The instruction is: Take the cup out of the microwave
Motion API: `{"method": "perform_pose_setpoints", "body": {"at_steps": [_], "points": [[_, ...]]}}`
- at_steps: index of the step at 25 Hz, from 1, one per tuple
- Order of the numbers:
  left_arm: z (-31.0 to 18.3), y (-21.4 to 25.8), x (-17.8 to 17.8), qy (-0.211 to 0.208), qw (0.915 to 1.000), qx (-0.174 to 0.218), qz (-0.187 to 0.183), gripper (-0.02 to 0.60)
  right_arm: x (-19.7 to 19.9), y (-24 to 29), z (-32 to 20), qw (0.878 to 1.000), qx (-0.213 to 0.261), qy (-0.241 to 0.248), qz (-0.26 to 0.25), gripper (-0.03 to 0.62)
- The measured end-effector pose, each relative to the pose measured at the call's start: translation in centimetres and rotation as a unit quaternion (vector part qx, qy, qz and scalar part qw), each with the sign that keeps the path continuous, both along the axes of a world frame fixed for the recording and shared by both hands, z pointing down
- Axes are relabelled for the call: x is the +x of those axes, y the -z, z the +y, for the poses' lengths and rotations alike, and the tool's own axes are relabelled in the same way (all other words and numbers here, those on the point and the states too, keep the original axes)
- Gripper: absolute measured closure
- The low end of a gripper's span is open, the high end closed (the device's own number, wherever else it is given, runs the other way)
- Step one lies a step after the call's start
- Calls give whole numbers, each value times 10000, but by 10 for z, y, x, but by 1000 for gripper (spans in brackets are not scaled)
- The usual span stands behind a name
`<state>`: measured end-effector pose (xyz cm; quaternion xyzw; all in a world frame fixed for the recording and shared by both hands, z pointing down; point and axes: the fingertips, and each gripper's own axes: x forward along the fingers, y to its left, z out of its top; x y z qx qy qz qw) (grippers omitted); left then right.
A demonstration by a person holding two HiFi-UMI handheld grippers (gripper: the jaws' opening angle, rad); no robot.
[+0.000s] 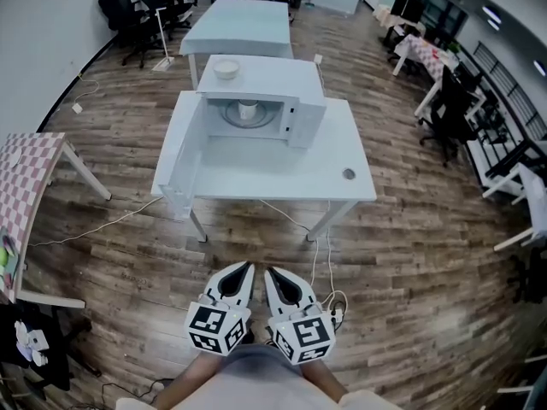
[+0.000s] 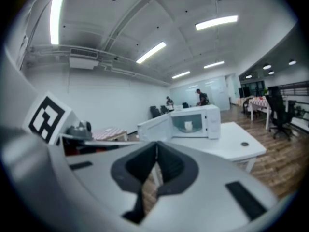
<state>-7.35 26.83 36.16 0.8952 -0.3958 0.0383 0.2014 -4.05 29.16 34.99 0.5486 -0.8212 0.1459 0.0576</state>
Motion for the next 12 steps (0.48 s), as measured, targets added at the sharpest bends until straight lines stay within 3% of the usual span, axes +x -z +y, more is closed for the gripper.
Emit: {"method": "perform_pose_setpoints", "body": {"at_steps": [12], "points": [[-50,14,-32,15,9996,258,102,566,-29,11,-48,9997,163,-167,79,571]]}}
